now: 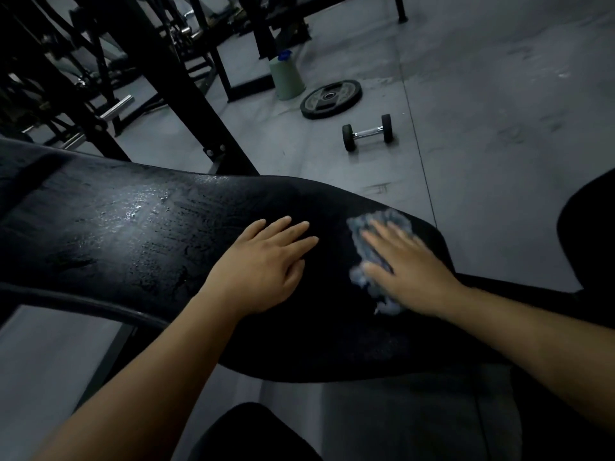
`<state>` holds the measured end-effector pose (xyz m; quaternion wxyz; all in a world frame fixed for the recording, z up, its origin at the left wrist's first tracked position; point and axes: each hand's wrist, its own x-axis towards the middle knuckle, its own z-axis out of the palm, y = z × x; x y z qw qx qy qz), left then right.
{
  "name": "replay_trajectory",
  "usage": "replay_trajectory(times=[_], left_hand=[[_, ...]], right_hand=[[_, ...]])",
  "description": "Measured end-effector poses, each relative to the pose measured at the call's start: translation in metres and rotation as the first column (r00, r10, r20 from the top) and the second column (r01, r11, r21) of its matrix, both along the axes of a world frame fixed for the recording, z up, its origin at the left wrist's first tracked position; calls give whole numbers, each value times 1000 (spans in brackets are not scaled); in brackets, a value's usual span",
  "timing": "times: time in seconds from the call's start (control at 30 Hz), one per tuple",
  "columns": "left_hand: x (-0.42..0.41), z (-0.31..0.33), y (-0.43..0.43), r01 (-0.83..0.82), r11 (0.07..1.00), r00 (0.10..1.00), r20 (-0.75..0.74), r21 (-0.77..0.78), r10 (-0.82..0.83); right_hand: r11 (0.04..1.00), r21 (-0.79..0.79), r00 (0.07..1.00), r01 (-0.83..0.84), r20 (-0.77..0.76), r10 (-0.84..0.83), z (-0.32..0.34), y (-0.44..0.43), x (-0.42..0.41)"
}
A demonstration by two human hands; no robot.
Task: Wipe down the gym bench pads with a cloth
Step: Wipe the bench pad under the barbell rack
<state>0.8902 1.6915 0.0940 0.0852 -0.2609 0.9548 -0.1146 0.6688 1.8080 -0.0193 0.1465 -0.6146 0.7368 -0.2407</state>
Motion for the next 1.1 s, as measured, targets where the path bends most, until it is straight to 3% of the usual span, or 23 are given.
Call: replay_trajectory(times=[0.07, 0.1, 0.2, 0.27, 0.37, 0.47, 0.53, 0.63, 0.7, 0.77, 0.83, 0.9, 1.03, 1.1], left_hand=[[-3, -1, -1, -66, 998, 998, 22, -24, 67], [-5, -2, -1, -100, 994, 994, 28, -35, 101], [-7, -3, -6, -141, 989, 990, 24, -53, 142], [-9, -4, -7, -137, 989, 990, 26, -56, 139], [-11, -4, -4, -149, 987, 989, 10, -59, 150], [-15, -5, -4, -229, 970, 971, -85, -80, 222], [-17, -6, -4, -300, 950, 950, -120, -90, 289], [-17, -8, -5, -341, 935, 937, -111, -92, 331], [-18, -11, -6, -333, 937, 941, -98, -102, 324], [-19, -11, -7, -328, 937, 943, -97, -120, 318], [-19, -12, -7, -304, 942, 952, -79, -143, 296], [-18, -13, -6, -282, 949, 959, -65, -143, 275], [-17, -10, -3, -243, 963, 970, -57, -118, 238], [-17, -8, -3, -213, 973, 976, -60, -92, 209]], right_hand=[[988, 94, 992, 125, -5, -125, 12, -33, 15], [994, 58, 995, 95, -29, -94, 17, -33, 31], [959, -131, 967, -251, -64, 245, 16, 21, 62], [933, -151, 945, -327, -62, 321, 8, 36, 45], [993, -76, 996, -91, -23, 89, 15, -27, 17], [992, -36, 993, 118, -15, -119, 39, -112, 32], [991, -75, 993, 113, -22, -115, 49, -128, 44], [967, -182, 983, -177, -81, 165, 39, -87, 45], [943, -188, 960, -275, -103, 260, 29, -70, 26], [976, -133, 984, -172, -77, 162, 31, -95, 11], [997, -61, 997, 44, -54, -48, 41, -126, 20], [993, -61, 993, 106, -48, -109, 51, -132, 41], [960, -155, 972, -235, -67, 227, 29, -35, 44], [965, -110, 970, -238, -75, 231, 7, -1, 16]])
